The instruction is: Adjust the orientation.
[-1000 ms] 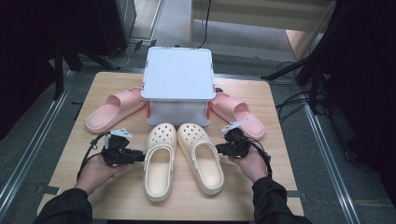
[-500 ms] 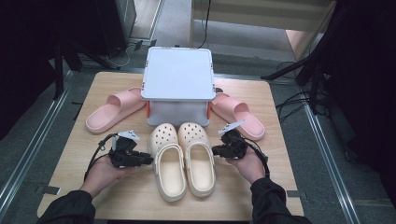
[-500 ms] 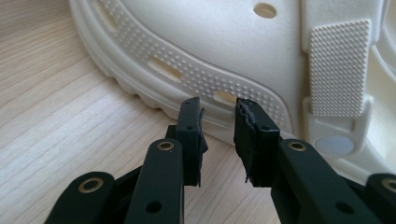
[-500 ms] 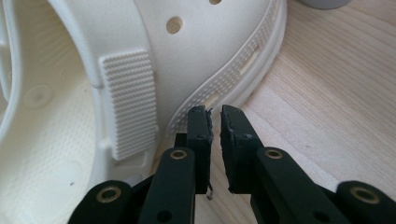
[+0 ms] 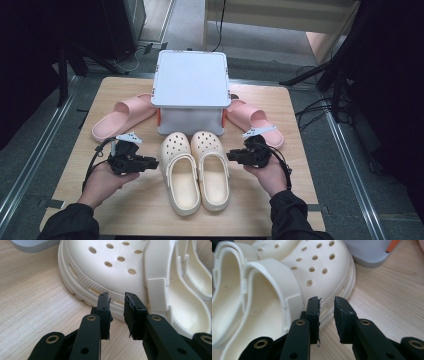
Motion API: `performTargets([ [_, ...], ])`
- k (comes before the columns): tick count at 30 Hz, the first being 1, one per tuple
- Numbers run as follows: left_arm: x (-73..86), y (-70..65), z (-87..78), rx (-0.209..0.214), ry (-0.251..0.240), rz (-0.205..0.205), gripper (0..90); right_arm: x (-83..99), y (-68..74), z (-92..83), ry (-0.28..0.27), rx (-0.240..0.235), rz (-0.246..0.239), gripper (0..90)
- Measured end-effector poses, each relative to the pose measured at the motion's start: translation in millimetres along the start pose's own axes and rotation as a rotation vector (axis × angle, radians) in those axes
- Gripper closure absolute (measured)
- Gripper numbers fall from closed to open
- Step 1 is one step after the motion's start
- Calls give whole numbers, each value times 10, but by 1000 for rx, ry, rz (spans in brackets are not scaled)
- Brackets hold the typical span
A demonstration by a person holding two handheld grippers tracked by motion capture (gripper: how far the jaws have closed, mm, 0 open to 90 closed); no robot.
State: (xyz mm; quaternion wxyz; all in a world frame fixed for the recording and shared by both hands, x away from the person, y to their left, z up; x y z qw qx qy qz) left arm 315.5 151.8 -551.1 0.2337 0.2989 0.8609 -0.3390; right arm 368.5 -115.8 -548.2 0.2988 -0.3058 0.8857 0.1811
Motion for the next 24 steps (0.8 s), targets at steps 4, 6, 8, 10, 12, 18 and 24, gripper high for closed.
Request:
performTargets([
  [4,-35,-34,-40,9,2,-3,743,-30,88,-89,-30,-10,-7,737],
  [6,-63,-35,-71,4,0,2,741,-50,151,-144,-48,-15,-4,733],
  [8,-79,-28,-88,-5,-1,1,731,-57,162,-153,-55,-14,-5,733],
  [10,-127,-21,-123,0,-13,-4,735,-81,215,-202,-71,-24,6,718],
  [12,-147,-20,-133,-1,-17,-1,744,-88,229,-216,-75,-26,9,717],
  [18,-256,-68,-209,49,-10,7,750,-101,373,-298,-85,-35,-5,713],
  [24,-371,-135,-295,51,-18,32,753,-64,461,-295,-76,-36,-16,699],
])
Point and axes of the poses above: each handheld gripper's, and its own axes: z roughly forward along the jaws, x roughly out of its underside, y roughly to its left, the point moved 10 cm from there along z, roughly forward along the jaws, and after that the axes turned 10 degrees about x, right-handed, at the moved point
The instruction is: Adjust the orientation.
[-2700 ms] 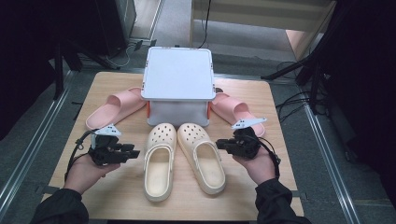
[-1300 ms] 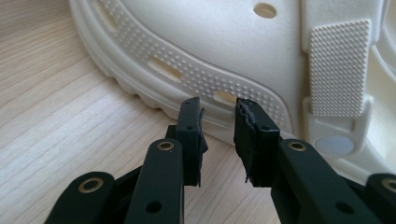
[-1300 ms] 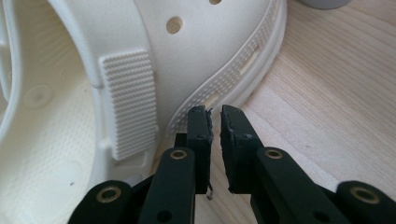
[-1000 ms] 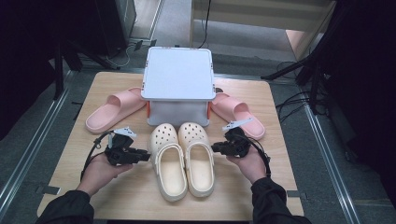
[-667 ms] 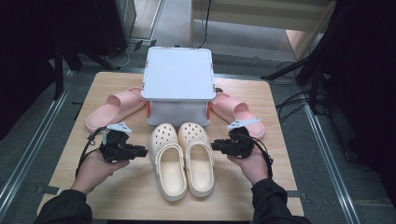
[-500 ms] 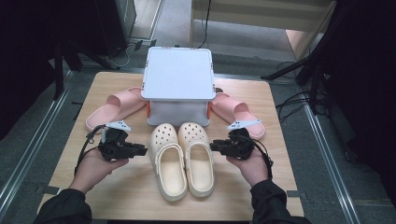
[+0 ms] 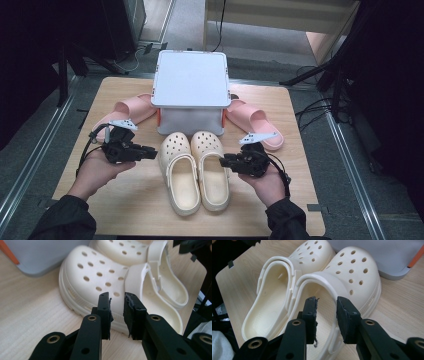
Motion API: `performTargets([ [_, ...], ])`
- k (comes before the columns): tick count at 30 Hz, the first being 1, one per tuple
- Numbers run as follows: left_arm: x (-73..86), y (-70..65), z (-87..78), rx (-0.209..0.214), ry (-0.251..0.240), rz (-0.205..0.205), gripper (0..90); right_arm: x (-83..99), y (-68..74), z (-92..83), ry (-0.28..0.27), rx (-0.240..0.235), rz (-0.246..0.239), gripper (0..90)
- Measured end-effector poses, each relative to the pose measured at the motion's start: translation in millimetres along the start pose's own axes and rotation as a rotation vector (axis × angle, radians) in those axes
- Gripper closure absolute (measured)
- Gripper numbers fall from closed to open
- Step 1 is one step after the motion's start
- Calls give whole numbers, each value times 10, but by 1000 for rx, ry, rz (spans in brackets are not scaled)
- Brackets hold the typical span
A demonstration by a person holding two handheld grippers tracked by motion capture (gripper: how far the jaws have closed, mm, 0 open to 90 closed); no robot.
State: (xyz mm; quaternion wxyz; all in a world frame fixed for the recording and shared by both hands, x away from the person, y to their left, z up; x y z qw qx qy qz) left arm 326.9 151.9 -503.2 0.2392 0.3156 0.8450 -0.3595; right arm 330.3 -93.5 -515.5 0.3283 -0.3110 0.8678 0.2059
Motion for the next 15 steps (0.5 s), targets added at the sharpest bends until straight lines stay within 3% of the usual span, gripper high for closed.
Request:
performTargets([
  [3,-86,1,-28,-16,1,18,765,24,48,5,3,-2,2,691],
  [8,-256,14,-55,-15,-21,11,803,61,129,-12,1,5,-6,689],
  [15,-492,32,-48,-5,6,43,888,112,239,-32,4,3,-6,662],
])
Point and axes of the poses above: each handheld gripper's, and its own axes: z roughly forward along the jaws, x roughly out of its underside, y roughly to its left, the point moved 10 cm from there along z, roughly forward along the jaws, and after that the axes turned 10 degrees about x, right-handed, at the moved point
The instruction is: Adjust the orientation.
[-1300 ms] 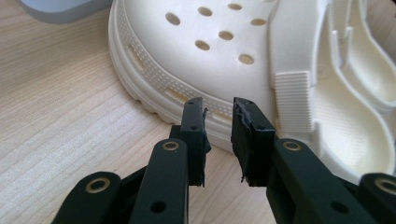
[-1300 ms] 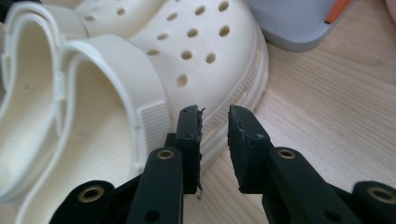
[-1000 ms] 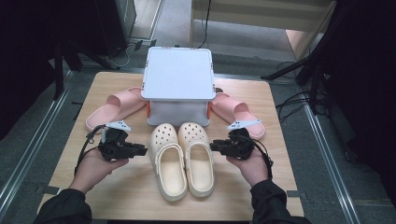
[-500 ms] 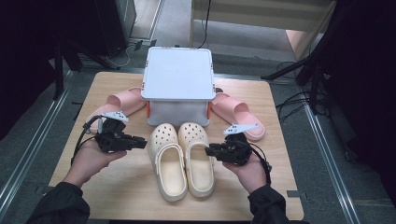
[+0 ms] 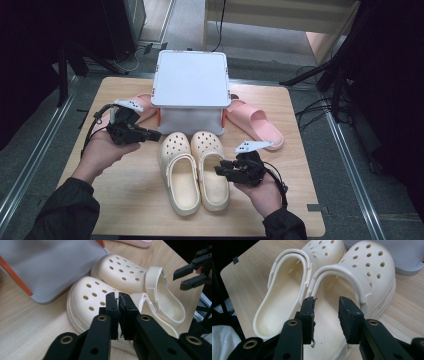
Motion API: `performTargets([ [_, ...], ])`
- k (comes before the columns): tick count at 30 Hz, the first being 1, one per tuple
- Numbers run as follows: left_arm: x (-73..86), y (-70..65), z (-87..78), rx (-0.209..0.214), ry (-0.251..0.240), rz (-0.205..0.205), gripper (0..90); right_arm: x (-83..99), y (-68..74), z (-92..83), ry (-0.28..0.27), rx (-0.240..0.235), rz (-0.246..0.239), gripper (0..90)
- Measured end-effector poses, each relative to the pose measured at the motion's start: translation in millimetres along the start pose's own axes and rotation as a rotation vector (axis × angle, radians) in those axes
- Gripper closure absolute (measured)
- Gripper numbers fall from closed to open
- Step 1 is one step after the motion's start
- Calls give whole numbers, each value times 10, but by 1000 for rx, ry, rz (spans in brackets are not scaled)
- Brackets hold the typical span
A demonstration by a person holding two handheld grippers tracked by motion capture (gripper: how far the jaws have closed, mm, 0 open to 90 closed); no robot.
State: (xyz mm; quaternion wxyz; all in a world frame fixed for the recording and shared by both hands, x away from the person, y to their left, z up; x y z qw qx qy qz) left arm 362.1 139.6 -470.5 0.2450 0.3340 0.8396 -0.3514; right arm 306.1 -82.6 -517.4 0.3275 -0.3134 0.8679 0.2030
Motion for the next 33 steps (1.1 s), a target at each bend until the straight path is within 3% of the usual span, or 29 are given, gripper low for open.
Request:
performTargets([
  [4,-123,37,20,15,7,10,895,43,26,11,6,-1,2,656],
  [7,-291,125,-2,-1,-6,18,895,73,60,12,2,-1,7,649],
  [14,-518,247,-73,-22,-26,17,894,134,127,31,17,-6,8,636],
  [19,-689,341,-100,-12,-49,4,894,186,180,66,30,-4,10,630],
  [21,-748,432,-102,-36,-42,11,894,203,211,83,29,-5,12,627],
  [24,-789,477,-110,-38,-49,-9,894,214,224,98,31,-4,12,625],
  [28,-865,566,-120,-58,-64,3,894,240,229,154,34,10,22,596],
  [31,-844,688,-80,-105,-31,3,894,261,255,230,45,19,25,558],
  [33,-840,702,-74,-108,-27,0,893,259,271,265,49,21,34,544],
])
Point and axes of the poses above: each handheld gripper's, and its own axes: z roughly forward along the jaws, x roughly out of its underside, y roughly to its left, the point moved 10 cm from there along z, roughly forward along the jaws, and after that the axes turned 10 degrees about x, right-handed, at the moved point
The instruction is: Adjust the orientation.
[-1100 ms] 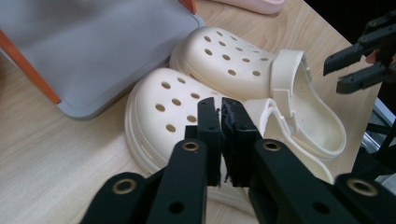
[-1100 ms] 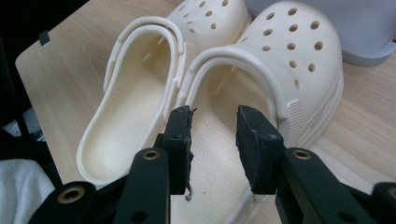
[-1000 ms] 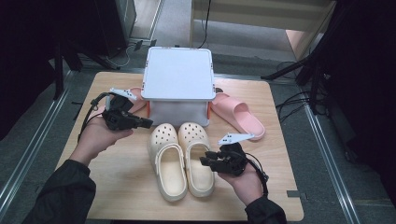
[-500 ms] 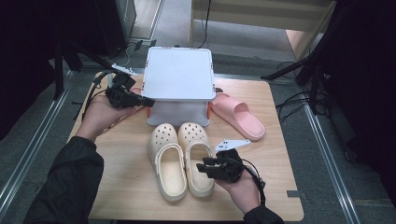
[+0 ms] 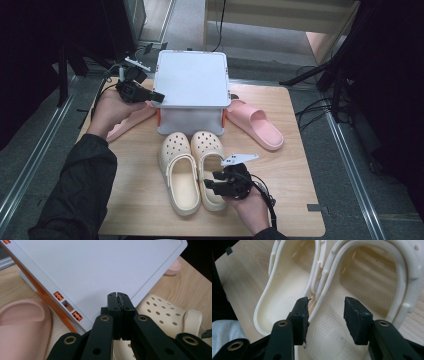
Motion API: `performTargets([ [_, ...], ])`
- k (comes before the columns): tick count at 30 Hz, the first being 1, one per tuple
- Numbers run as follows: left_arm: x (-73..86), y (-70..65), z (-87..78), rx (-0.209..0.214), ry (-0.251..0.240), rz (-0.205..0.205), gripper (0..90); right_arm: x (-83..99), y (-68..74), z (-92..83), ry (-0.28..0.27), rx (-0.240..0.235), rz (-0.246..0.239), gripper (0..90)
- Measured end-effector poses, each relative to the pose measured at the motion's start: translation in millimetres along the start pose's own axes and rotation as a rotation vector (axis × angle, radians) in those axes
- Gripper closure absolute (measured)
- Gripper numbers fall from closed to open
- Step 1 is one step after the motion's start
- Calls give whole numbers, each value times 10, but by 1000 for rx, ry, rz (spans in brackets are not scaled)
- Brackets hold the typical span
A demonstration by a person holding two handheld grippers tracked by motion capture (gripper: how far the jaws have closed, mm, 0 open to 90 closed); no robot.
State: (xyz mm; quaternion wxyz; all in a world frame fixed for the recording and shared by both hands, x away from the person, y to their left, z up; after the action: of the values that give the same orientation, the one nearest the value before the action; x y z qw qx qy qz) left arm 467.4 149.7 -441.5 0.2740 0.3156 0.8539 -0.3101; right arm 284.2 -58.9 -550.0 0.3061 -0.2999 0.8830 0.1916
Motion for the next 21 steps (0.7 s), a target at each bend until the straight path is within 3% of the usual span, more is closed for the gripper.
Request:
performTargets([
  [11,10,15,2,-16,10,15,894,-148,35,124,-31,16,47,435],
  [21,20,24,-3,2,-9,-2,894,-250,125,433,-14,107,80,352],
])
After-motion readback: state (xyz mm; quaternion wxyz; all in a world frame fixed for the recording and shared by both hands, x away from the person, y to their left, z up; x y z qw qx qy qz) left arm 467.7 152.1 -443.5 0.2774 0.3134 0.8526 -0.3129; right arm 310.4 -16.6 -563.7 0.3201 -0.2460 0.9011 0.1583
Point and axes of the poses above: each handheld gripper's, and its own axes: z roughly forward along the jaws, x roughly out of its underside, y roughly to its left, the point moved 10 cm from there along z, roughly forward along the jaws, and after that the axes turned 10 degrees about x, right-handed, at the moved point
